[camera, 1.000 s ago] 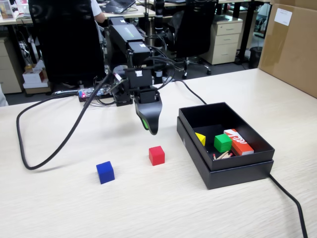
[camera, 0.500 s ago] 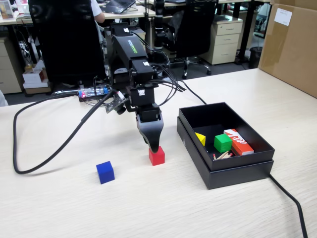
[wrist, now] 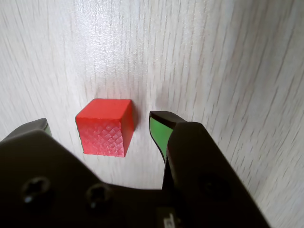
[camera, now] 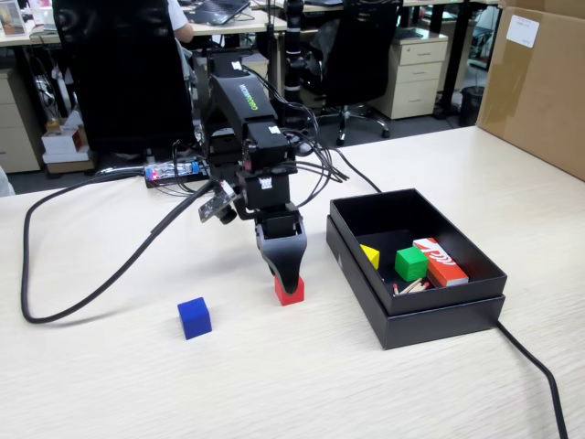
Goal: Put the red cube on top of the blue cube
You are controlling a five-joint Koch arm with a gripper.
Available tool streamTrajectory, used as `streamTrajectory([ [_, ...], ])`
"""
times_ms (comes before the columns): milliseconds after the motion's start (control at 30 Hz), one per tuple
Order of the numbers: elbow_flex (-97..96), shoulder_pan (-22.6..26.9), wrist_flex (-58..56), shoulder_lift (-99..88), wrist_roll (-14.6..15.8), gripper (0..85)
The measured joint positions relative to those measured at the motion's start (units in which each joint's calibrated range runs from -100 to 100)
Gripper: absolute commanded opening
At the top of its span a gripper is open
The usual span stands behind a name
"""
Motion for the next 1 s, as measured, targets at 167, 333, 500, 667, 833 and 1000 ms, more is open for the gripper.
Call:
streamTrajectory([
  [167, 0.0, 0.05, 0.08, 1.17, -0.05, 42.3],
  [333, 0.0, 0.15, 0.23, 2.2, -0.05, 42.2],
  [500, 0.09, 0.2, 0.39, 2.72, -0.05, 40.0],
  [667, 0.55, 0.2, 0.39, 3.11, -0.34, 30.5],
  [833, 1.46, 0.2, 0.46, 3.88, -0.83, 4.1],
  [1000, 1.55, -0.1, 2.17, 4.01, -0.83, 3.6],
])
